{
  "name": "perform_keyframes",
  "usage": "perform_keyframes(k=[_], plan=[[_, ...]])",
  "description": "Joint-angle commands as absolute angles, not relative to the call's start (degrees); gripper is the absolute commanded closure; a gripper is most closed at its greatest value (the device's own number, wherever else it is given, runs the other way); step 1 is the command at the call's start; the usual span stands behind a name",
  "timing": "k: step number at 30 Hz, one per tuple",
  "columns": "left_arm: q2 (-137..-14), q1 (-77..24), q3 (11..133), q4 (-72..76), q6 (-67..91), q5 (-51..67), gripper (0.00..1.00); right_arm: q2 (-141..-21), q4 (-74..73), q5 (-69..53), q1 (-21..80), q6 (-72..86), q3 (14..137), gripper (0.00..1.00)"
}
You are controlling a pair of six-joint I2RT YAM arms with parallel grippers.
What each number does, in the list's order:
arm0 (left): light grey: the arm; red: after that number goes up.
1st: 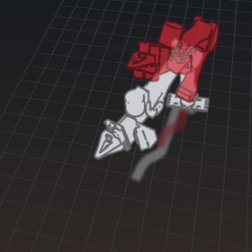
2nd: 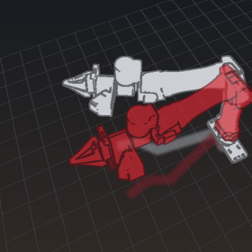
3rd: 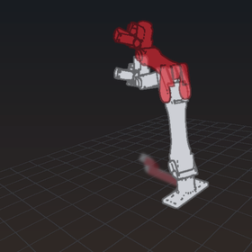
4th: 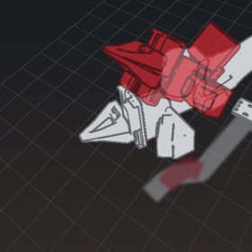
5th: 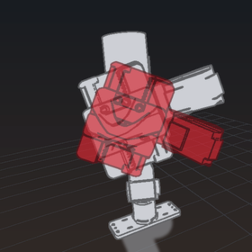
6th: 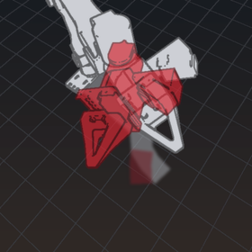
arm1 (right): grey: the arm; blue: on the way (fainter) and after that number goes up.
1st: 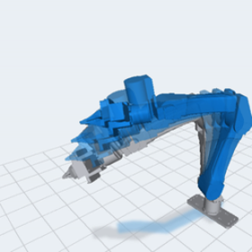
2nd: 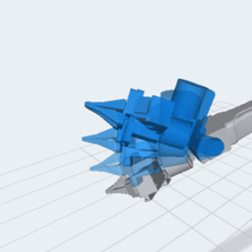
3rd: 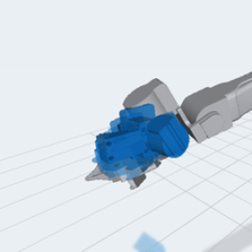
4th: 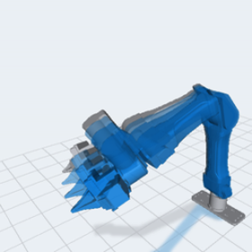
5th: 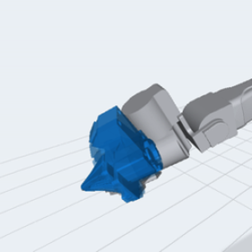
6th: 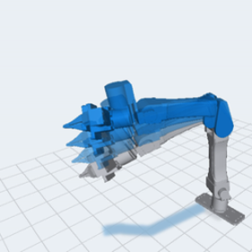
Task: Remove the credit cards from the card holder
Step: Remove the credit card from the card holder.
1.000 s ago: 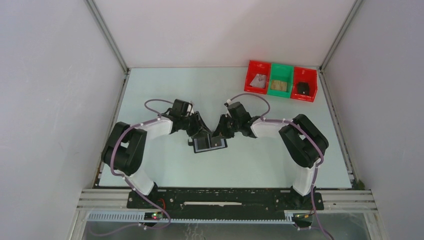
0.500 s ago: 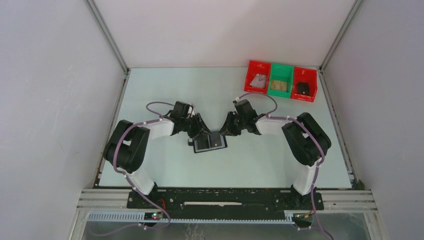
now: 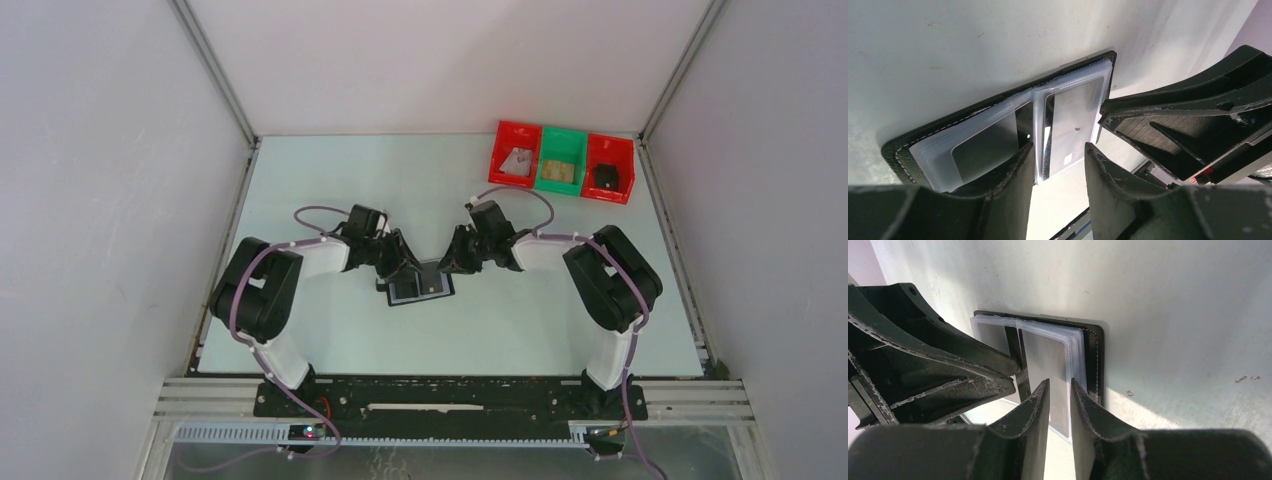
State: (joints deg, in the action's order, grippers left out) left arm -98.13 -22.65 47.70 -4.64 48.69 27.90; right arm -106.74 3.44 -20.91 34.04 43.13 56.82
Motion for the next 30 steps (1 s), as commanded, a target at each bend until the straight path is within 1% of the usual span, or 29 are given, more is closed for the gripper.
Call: perform_keyframes(k=[1, 13, 30], plan=[[-98.74, -23.03, 46.34, -3.55, 48.98, 28.7, 0.53, -105.47, 5.36, -22.02, 34.43, 42.36, 56.34, 0.7], [-98.45, -23.05, 45.79, -3.6, 48.52, 28.74, 0.54, -100.4, 7.75, -18.06, 34.8, 43.52, 52.92, 0.69], [-98.46, -23.05, 45.64, -3.6, 48.34, 28.74, 0.54, -104.59, 10.61, -21.78, 36.01, 44.68, 53.0, 0.69]])
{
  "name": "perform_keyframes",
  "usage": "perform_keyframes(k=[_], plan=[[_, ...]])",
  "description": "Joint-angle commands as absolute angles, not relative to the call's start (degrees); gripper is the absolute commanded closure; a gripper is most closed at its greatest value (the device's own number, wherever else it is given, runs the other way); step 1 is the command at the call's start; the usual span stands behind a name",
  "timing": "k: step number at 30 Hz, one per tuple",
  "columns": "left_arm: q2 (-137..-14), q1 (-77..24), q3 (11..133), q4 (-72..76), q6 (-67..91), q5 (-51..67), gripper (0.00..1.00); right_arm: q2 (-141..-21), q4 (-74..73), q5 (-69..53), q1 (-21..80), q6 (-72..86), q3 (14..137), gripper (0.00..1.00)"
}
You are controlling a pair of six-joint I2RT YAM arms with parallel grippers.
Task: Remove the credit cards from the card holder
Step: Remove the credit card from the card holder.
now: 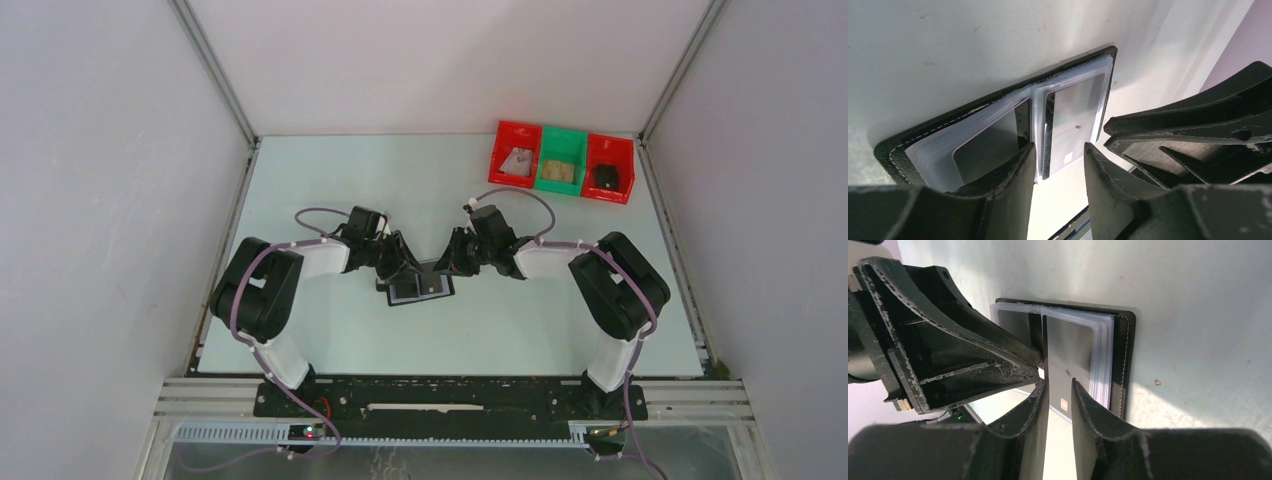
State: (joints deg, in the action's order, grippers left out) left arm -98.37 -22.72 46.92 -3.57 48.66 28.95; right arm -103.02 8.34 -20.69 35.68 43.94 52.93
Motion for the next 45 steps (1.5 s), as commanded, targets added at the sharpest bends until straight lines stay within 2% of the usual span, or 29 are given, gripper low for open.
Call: perform_keyframes(k=[1, 17, 33, 37, 45], plan=[[-98.48, -23.03, 45.62, -3.6, 48.34, 28.66, 0.54, -104.82, 10.63, -21.79, 36.04, 44.73, 53.0, 0.69], [-98.24, -22.99, 45.32, -3.56, 48.21, 28.7, 0.54, -104.06, 8.01, -18.72, 36.17, 43.2, 52.91, 0.69], [-96.94, -22.12, 42.85, -1.57, 48.87, 29.26, 0.56, -107.72, 11.87, -23.6, 37.52, 45.67, 52.9, 0.69], [-96.06, -21.65, 41.15, -0.26, 49.1, 29.67, 0.61, -107.65, 12.58, -23.82, 37.52, 46.13, 52.93, 0.69], [-93.98, -21.39, 38.23, 5.67, 49.83, 31.32, 0.78, -108.78, 14.36, -25.22, 37.26, 47.63, 52.89, 0.69]])
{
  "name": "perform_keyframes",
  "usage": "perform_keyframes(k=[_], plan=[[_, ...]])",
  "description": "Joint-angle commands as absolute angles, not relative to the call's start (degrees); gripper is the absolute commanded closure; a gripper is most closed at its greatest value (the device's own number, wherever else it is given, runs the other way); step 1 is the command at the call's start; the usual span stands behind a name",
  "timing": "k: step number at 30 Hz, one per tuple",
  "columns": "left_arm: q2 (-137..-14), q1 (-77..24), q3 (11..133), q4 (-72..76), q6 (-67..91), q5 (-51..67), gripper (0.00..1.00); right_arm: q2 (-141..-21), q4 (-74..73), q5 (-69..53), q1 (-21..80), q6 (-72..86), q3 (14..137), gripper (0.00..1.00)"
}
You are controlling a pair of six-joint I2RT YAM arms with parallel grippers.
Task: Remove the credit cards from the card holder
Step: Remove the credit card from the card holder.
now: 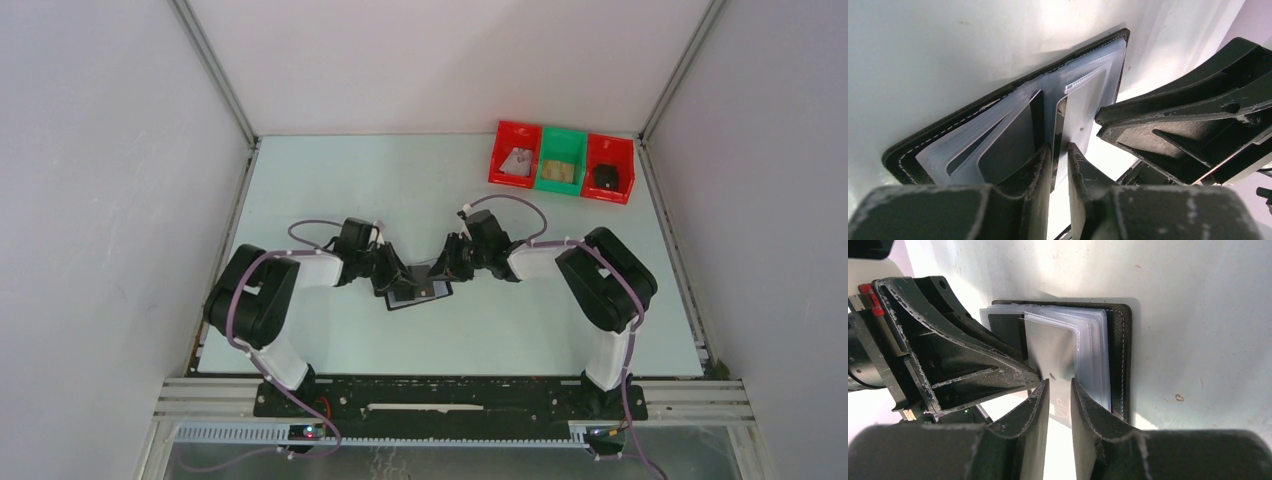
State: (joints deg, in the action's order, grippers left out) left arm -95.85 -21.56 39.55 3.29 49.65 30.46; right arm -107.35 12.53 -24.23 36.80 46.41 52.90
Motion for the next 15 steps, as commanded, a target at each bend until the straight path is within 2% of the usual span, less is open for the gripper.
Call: perform_keyframes(k=[1, 5, 8, 10, 11, 12, 15], plan=[[-94.04, -21.36, 38.28, 5.83, 49.83, 31.44, 0.82, -108.8, 14.21, -25.14, 37.26, 47.57, 52.98, 0.69], [-94.25, -21.36, 38.57, 6.0, 50.01, 31.66, 0.99, -108.76, 13.57, -24.74, 37.27, 47.24, 52.92, 0.69], [-93.31, -21.2, 38.18, 6.11, 49.88, 31.63, 1.0, -108.93, 13.27, -24.52, 37.25, 47.18, 52.98, 0.7], [-92.45, -21.05, 37.76, 6.15, 49.75, 31.49, 0.91, -109.19, 13.35, -24.64, 37.17, 47.18, 52.96, 0.7], [-92.1, -20.95, 37.45, 6.15, 49.79, 31.32, 0.82, -109.31, 13.4, -24.73, 37.18, 47.22, 52.96, 0.7], [-91.58, -20.86, 36.99, 6.34, 49.83, 31.1, 0.78, -109.41, 13.51, -24.78, 37.18, 47.28, 52.89, 0.7], [-90.84, -20.46, 35.72, 8.23, 50.78, 31.46, 0.77, -109.4, 13.53, -24.79, 37.14, 47.37, 52.93, 0.7]])
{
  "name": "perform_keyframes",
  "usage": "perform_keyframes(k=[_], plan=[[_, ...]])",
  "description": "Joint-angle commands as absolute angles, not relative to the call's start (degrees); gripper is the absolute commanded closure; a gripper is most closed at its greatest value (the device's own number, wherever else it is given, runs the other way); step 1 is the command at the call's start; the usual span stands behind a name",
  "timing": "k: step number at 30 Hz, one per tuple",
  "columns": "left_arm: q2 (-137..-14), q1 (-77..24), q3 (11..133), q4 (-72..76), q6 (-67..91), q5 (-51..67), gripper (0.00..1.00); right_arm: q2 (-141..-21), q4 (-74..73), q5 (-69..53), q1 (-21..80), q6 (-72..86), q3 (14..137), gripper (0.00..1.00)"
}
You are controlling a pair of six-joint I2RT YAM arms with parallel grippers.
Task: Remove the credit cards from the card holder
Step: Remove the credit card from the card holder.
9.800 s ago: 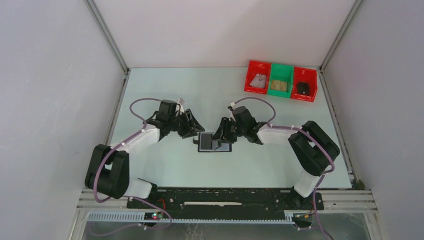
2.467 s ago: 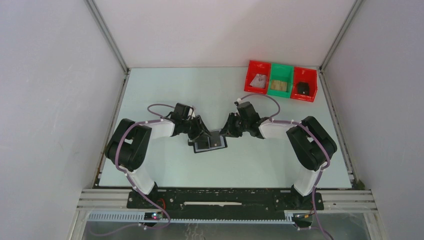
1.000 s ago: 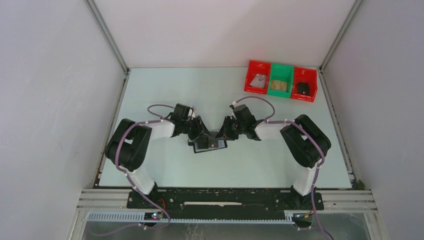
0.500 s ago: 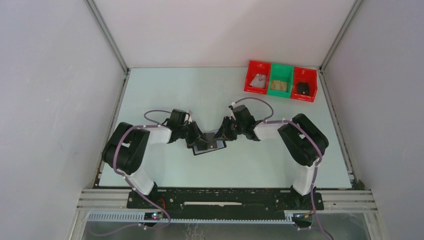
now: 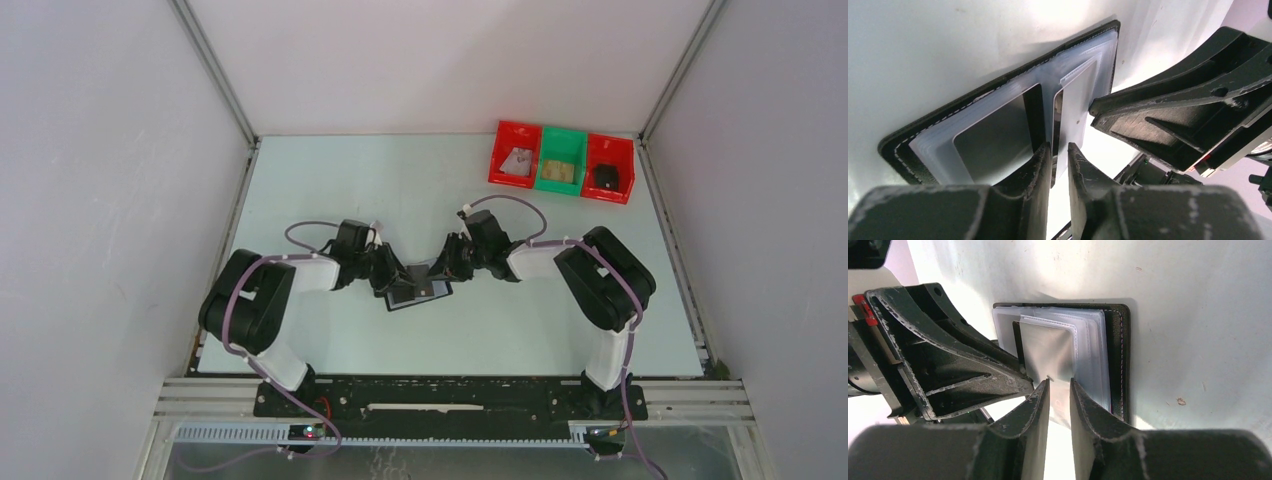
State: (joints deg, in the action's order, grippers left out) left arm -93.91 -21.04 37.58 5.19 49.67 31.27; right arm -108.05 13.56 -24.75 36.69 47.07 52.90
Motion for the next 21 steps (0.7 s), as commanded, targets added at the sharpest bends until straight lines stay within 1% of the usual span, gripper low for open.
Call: perform_keyframes(k=[1, 7, 9, 11, 13, 17, 18, 21], plan=[[-90.72, -20.28, 35.28, 9.28, 51.33, 31.81, 0.78, -109.42, 13.53, -24.76, 37.15, 47.31, 52.97, 0.7], [-90.8, -19.82, 34.17, 12.44, 53.05, 33.4, 0.93, -109.29, 13.54, -24.7, 37.17, 47.36, 52.94, 0.7], [-90.57, -19.73, 33.87, 12.84, 53.3, 33.46, 0.93, -109.45, 13.54, -24.61, 37.18, 47.36, 52.99, 0.7], [-90.09, -19.69, 33.61, 12.98, 53.35, 33.49, 0.91, -109.67, 13.54, -24.69, 37.18, 47.33, 52.99, 0.7], [-89.74, -19.54, 33.44, 13.01, 53.35, 33.49, 0.91, -109.92, 13.54, -24.7, 37.17, 47.37, 53.0, 0.7], [-89.55, -19.36, 33.12, 13.05, 53.42, 33.31, 0.96, -110.12, 13.54, -24.69, 37.27, 47.32, 53.0, 0.7], [-89.62, -19.34, 33.13, 13.16, 53.44, 33.39, 0.93, -110.1, 13.54, -24.63, 37.27, 47.37, 53.0, 0.7], [-89.44, -19.29, 32.92, 13.71, 53.67, 33.44, 0.78, -110.04, 13.54, -24.61, 37.28, 47.34, 52.99, 0.7]])
